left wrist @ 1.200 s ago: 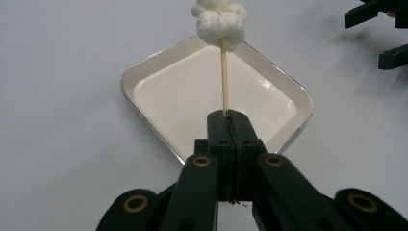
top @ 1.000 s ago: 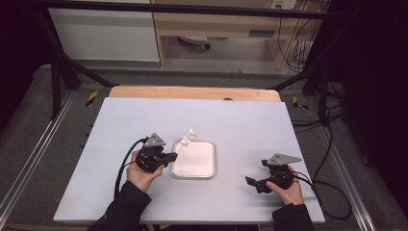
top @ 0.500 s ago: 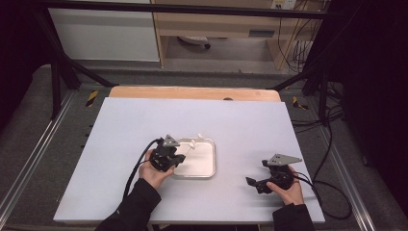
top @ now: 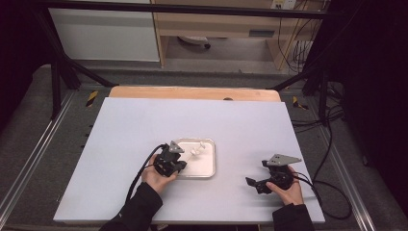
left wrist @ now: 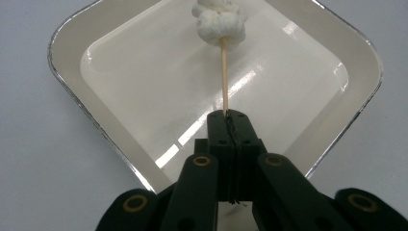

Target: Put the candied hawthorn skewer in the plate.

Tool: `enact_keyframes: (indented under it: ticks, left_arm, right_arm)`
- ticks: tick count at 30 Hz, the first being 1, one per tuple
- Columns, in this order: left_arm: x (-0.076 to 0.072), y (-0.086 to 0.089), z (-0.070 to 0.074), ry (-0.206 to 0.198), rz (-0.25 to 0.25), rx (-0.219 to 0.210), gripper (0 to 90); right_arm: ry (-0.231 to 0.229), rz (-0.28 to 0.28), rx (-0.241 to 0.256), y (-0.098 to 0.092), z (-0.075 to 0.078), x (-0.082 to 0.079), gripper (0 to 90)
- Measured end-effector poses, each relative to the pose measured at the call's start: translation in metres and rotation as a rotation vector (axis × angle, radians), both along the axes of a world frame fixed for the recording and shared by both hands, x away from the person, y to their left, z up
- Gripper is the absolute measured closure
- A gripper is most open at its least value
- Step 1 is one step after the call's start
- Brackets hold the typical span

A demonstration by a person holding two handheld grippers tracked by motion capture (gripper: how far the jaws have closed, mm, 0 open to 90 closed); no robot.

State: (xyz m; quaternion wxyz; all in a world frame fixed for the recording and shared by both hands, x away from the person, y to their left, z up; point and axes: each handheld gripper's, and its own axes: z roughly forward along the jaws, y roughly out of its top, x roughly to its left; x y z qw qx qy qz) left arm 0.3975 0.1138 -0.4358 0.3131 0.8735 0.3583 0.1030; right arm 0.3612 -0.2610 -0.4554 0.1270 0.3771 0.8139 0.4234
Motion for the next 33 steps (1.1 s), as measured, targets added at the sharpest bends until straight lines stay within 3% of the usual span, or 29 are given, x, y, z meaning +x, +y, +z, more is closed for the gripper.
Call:
enact_keyframes:
  ticks: [10,14,25,30,33]
  left_arm:
    - [-0.001,-0.002,0.0,0.0,-0.001,0.015,87.5]
    - [-0.001,-0.001,0.002,-0.001,-0.013,0.014,82.2]
    - [-0.006,0.011,0.014,-0.061,-0.013,0.007,47.4]
    - [-0.008,0.022,0.021,-0.044,-0.017,0.001,28.1]
    - [-0.01,0.032,0.023,-0.042,-0.002,-0.005,22.6]
  right_arm:
    - [0.001,0.0,-0.001,0.001,0.0,0.0,0.9]
    - [0.002,0.0,-0.001,0.0,0.0,0.0,0.9]
    - [0.003,-0.002,0.0,0.0,0.0,0.0,0.9]
    - [0.004,-0.003,0.003,0.0,0.0,0.0,0.9]
    - [0.003,-0.002,0.001,0.0,0.0,0.0,0.9]
